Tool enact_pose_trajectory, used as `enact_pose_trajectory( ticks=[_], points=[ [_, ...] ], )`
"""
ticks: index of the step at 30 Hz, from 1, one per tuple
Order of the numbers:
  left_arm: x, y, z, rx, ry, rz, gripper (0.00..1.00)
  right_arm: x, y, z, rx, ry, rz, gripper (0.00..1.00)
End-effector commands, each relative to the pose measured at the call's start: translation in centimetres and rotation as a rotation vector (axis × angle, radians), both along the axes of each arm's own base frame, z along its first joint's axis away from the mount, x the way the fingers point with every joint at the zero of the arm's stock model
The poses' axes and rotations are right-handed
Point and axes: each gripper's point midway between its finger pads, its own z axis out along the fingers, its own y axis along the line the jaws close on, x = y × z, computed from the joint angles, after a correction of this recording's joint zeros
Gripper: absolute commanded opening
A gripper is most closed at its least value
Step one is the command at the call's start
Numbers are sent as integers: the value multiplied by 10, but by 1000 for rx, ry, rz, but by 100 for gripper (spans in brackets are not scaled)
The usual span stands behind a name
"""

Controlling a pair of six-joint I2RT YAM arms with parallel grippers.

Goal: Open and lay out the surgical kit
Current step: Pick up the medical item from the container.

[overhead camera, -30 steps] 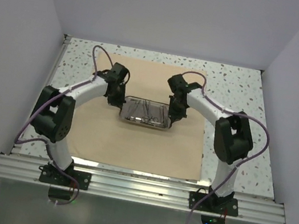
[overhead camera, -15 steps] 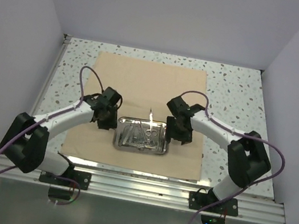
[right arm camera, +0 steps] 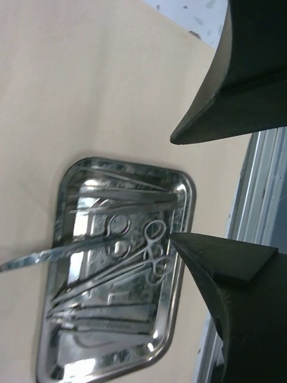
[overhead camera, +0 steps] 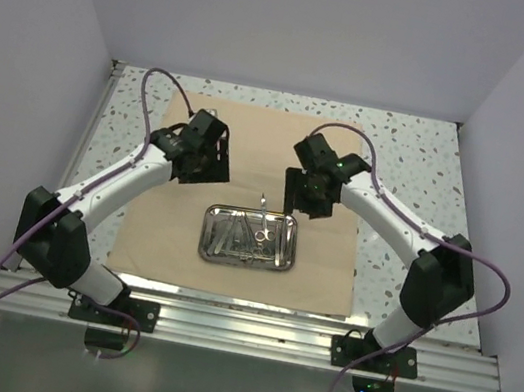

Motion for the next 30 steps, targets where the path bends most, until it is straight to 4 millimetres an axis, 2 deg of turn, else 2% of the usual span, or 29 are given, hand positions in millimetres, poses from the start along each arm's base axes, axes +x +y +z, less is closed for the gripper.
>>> enact_pose_trajectory(
  ticks=[1,2,3,8,10,15,23,30],
  points=[
    [12,-1,10,28,-16,-7,71,23,37,-5,59,10,88,64],
    [13,-2,10,24,-16,-14,71,33,46,2,68,-7,98,63],
    [14,-3,11,24,-18,-15,71,39,49,-1,60,-7,110,60],
    [14,0,13,35,-28,-24,71,56,67,-33,15,47,148,51],
    [14,3,13,38,-32,-22,71,58,69,-38,9,56,150,49],
    [16,10,13,25,-41,-14,71,47,83,-53,17,100,191,47],
    [22,19,11,23,-36,-13,70,40,98,-64,19,122,212,45],
    [18,29,10,36,-34,-15,70,41,96,-82,-33,133,190,45]
  ],
)
